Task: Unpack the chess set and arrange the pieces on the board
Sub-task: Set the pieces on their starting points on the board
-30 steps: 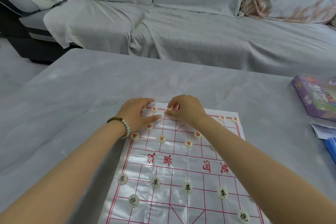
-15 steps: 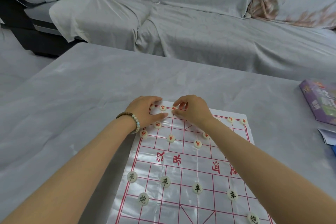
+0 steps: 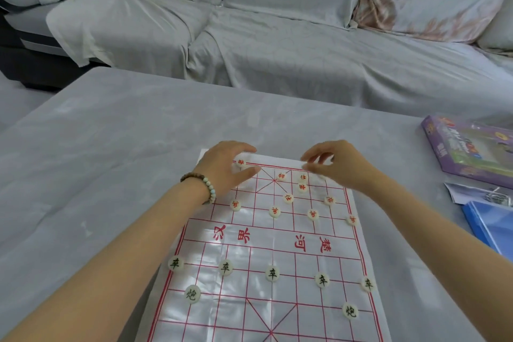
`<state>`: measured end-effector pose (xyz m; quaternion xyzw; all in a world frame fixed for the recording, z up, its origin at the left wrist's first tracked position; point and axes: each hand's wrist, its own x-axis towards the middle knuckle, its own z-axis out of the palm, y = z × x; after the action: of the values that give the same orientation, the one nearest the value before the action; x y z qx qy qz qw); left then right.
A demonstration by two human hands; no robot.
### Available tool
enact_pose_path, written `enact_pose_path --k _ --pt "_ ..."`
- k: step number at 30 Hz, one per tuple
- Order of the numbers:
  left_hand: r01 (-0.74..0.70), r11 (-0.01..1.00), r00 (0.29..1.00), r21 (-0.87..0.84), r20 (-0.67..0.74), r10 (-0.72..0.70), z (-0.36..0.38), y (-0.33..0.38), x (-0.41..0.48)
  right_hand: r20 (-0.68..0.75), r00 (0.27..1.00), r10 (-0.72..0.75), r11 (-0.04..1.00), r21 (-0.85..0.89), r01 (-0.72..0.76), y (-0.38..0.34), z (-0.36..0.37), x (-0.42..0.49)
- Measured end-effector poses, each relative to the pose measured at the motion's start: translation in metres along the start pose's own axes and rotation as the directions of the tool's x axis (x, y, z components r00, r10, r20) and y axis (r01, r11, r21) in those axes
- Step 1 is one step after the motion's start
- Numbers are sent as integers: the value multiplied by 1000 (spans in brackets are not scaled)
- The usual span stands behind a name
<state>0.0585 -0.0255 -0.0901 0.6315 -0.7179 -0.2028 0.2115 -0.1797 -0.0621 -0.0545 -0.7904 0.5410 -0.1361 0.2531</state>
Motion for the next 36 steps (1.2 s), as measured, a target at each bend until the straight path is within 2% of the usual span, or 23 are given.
enact_pose_path --k 3,8,12,17,23,30,36 --pt "-30 1000 999 1 22 30 10 17 3 140 990 27 996 -84 -15 11 9 -17" --pt "-41 997 997 58 66 37 21 33 5 51 999 16 997 -76 -13 15 18 -19" --pt "-48 995 995 82 87 41 27 37 10 100 995 -3 990 -141 17 16 20 -16" --pt "-86 986 988 146 137 66 36 46 22 84 996 -32 978 -204 49 24 16 -20" --pt "-128 975 978 181 185 94 50 64 37 -108 994 -8 995 -104 -3 39 -12 -10" --pt "-114 982 983 150 160 89 53 60 39 -1 999 -49 977 -208 48 38 2 16" --pt "-125 982 977 140 191 97 44 50 35 43 999 -10 969 -248 20 38 10 21"
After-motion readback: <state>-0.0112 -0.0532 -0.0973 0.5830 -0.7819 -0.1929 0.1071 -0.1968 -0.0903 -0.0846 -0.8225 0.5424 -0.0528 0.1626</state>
